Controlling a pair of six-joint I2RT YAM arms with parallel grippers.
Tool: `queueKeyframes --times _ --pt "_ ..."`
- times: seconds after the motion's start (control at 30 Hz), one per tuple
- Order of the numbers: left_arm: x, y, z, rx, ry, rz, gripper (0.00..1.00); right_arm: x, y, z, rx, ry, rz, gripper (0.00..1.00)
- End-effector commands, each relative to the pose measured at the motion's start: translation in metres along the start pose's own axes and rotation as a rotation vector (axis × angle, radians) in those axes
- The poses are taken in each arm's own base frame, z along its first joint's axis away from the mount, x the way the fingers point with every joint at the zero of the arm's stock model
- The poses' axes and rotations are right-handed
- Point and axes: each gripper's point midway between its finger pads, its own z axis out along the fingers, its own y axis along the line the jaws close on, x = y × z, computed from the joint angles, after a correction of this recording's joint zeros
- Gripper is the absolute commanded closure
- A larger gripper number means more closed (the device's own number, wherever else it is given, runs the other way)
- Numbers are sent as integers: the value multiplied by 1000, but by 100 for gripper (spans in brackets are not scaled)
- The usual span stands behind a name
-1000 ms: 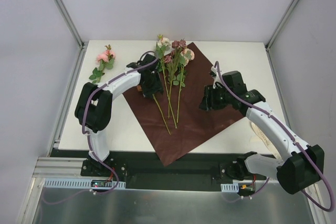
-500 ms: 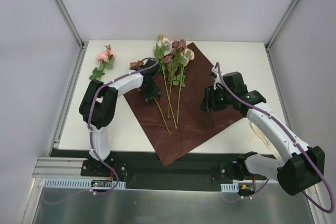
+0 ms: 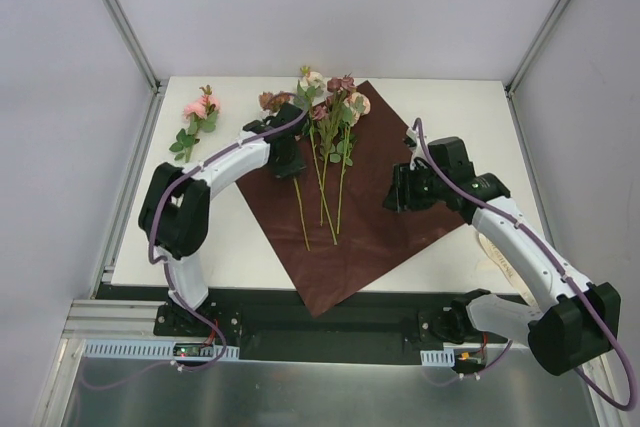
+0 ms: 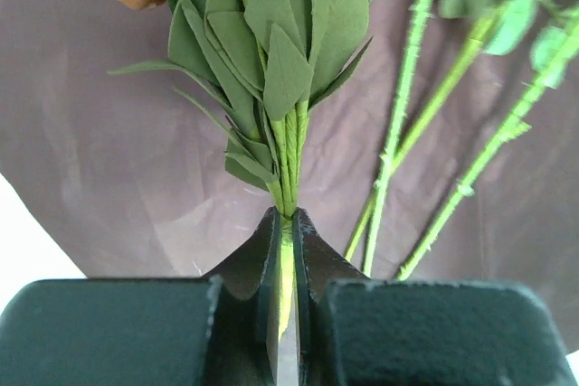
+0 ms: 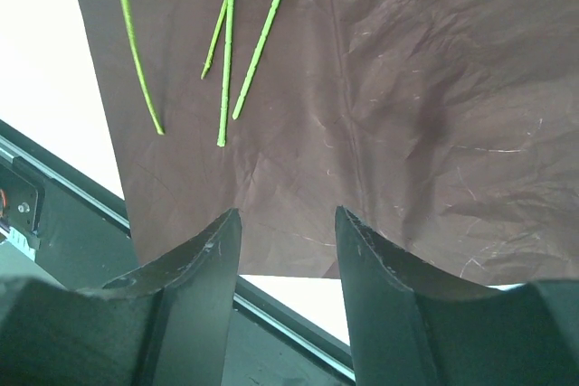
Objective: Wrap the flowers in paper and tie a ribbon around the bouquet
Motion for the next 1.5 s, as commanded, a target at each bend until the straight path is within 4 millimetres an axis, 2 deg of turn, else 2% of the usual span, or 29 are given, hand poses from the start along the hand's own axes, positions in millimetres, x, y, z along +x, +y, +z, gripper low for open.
queueKeyframes --times 0.0,0.07,0.1,0.13,0.2,0.23,0.4,0.63,0.83,0.9,0.93,0.97,1.0,1.07,1.1,1.13,1.17,1.23,1.27,1.3,1.33,1.37,1.4,1.43,1.47 --pt "-43 -28 -68 82 -275 186 100 -1 0 -5 -13 -12 -12 51" --pt "-45 -49 -74 194 -295 285 100 -1 -1 -3 -11 -8 -9 51" --pt "-37 -63 -71 264 -257 325 100 0 0 -3 -14 -6 -7 51" --pt "-42 -79 -75 325 -257 348 100 0 0 -3 -16 -6 -7 51" --pt "-46 -101 -69 389 -211 387 100 0 1 -3 -18 -4 -5 51" --pt "-38 -105 -65 413 -155 392 100 0 -1 -4 -13 -6 -2 51" --pt "-48 -116 -48 405 -81 301 100 0 -3 -8 1 -13 -2 51" --pt "-35 -131 -17 441 78 313 100 1 -3 -4 -6 0 0 51" --pt "-44 -120 14 380 146 321 100 1 -4 -3 -6 5 4 51" --pt "-48 -120 16 386 144 328 92 2 -4 -3 -6 8 5 51" --pt "-49 -118 16 377 144 337 85 2 -4 -3 -5 6 5 50" --pt "-53 -115 14 374 132 357 78 2 -4 -3 -8 7 5 50" --pt "-58 -116 2 381 110 366 64 2 -4 -3 -9 11 8 50" --pt "-66 -111 -16 374 63 401 56 3 -4 -2 -13 16 8 51" --pt "-70 -108 -42 384 21 415 50 3 -3 0 -16 20 8 50" --pt "-73 -105 -57 393 -9 451 48 3 -3 1 -20 18 8 50" --pt "-81 -103 -92 422 -72 472 46 3 -2 1 -25 21 12 50" --pt "-81 -77 -106 381 -100 487 41 4 1 6 -49 27 20 50" --pt "-86 -66 -134 387 -155 482 41 3 2 7 -55 26 22 50" --pt "-86 -29 -121 319 -127 431 40 2 3 9 -66 28 24 50" --pt "-87 -7 -120 285 -126 406 39 1 4 11 -71 28 28 50" --pt "-82 32 -114 205 -122 363 33 0 7 12 -80 26 25 50" --pt "-92 70 -108 128 -129 306 6 -1 9 13 -91 20 19 50" --pt "-94 99 -104 65 -129 302 1 0 12 15 -98 25 12 50" --pt "-88 139 -95 -72 -122 287 1 1 14 17 -103 28 5 50"
